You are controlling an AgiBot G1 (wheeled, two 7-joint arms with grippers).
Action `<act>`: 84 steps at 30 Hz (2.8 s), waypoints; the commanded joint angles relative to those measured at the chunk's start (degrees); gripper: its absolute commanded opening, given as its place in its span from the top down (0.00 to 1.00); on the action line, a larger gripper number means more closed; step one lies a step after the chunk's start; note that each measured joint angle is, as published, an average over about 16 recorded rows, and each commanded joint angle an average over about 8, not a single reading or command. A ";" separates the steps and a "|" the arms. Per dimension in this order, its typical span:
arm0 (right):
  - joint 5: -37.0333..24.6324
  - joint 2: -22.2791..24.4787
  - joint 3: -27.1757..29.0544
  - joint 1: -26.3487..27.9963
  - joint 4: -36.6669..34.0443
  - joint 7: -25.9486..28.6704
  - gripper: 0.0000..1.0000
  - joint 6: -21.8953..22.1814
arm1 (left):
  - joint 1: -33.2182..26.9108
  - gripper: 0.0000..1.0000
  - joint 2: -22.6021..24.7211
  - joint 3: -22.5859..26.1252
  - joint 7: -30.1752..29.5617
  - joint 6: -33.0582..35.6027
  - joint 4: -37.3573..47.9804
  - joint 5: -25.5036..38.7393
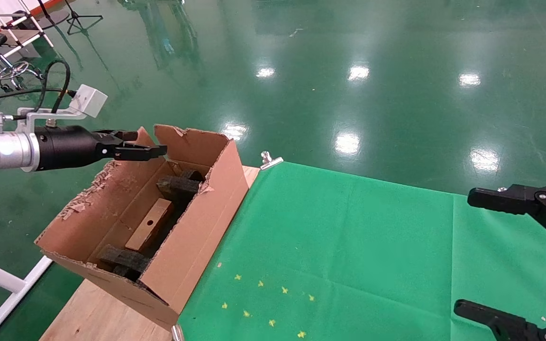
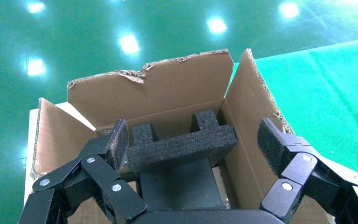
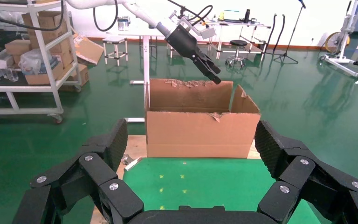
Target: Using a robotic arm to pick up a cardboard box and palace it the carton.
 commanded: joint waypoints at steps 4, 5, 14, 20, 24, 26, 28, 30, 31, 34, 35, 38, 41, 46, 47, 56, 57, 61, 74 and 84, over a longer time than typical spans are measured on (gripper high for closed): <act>0.00 0.00 0.00 0.00 -0.01 0.00 0.00 -0.01 | 1.30 0.00 -0.02 -0.40 0.09 0.45 -2.05 -1.52; 0.00 0.00 -0.01 0.00 -0.01 -0.01 0.00 -0.01 | 1.88 0.00 -0.04 -0.58 0.11 0.68 -3.01 -2.23; 0.01 0.00 -0.02 0.01 -0.02 -0.02 0.00 -0.01 | 7.57 0.00 -0.31 -2.43 0.39 3.04 -12.50 -9.26; 0.02 0.01 -0.03 0.02 -0.02 -0.02 0.00 0.00 | 11.38 0.00 -0.49 -3.67 0.58 4.62 -18.86 -13.97; 0.02 0.01 -0.04 0.02 -0.02 -0.02 0.00 0.00 | 13.93 0.00 -0.61 -4.50 0.70 5.67 -23.12 -17.12; 0.03 0.01 -0.04 0.02 -0.02 -0.03 0.00 0.00 | 15.19 0.00 -0.67 -4.91 0.76 6.19 -25.22 -18.68; 0.03 0.01 -0.05 0.02 -0.02 -0.03 0.00 0.00 | 16.46 0.00 -0.73 -5.32 0.83 6.71 -27.33 -20.24; 0.03 0.01 -0.05 0.02 -0.02 -0.03 0.00 0.00 | 17.74 0.00 -0.79 -5.74 0.89 7.25 -29.47 -21.83; 0.03 0.01 -0.05 0.02 -0.02 -0.03 0.00 0.00 | 18.36 0.00 -0.82 -5.94 0.92 7.50 -30.51 -22.60; 0.03 0.02 -0.06 0.02 -0.02 -0.03 0.00 0.01 | 20.27 0.00 -0.91 -6.56 1.01 8.29 -33.68 -24.95; 0.04 0.02 -0.06 0.02 -0.02 -0.03 0.00 0.01 | 20.91 0.00 -0.94 -6.77 1.04 8.55 -34.75 -25.75; 0.04 0.02 -0.06 0.02 -0.02 -0.04 0.00 0.01 | 22.82 0.00 -1.03 -7.39 1.14 9.34 -37.94 -28.10; 0.04 0.02 -0.07 0.02 -0.02 -0.04 0.00 0.01 | 24.73 0.00 -1.12 -8.01 1.23 10.13 -41.12 -30.46; 0.05 0.02 -0.08 0.03 -0.02 -0.04 0.00 0.01 | 27.90 0.00 -1.27 -9.04 1.38 11.45 -46.41 -34.38; 0.05 0.03 -0.08 0.03 -0.02 -0.04 0.00 0.01 | 28.55 0.00 -1.30 -9.25 1.42 11.71 -47.49 -35.18; 0.06 0.03 -0.09 0.03 -0.02 -0.05 0.00 0.02 | 34.26 0.00 -1.57 -11.11 1.69 14.08 -57.02 -42.24; 0.06 0.03 -0.10 0.03 -0.02 -0.05 0.00 0.02 | 34.92 0.00 -1.61 -11.33 1.73 14.34 -58.11 -43.05; 0.07 0.03 -0.10 0.03 -0.02 -0.05 0.00 0.03 | 36.98 0.00 -1.70 -11.98 1.81 15.18 -61.61 -45.62; 0.08 0.04 -0.10 0.02 -0.03 -0.06 0.00 0.05 | 38.17 0.00 -1.80 -12.41 1.85 15.68 -63.55 -47.19; 0.08 0.04 -0.10 0.02 -0.04 -0.06 0.00 0.04 | 37.71 0.00 -1.77 -12.24 1.85 15.46 -62.73 -46.53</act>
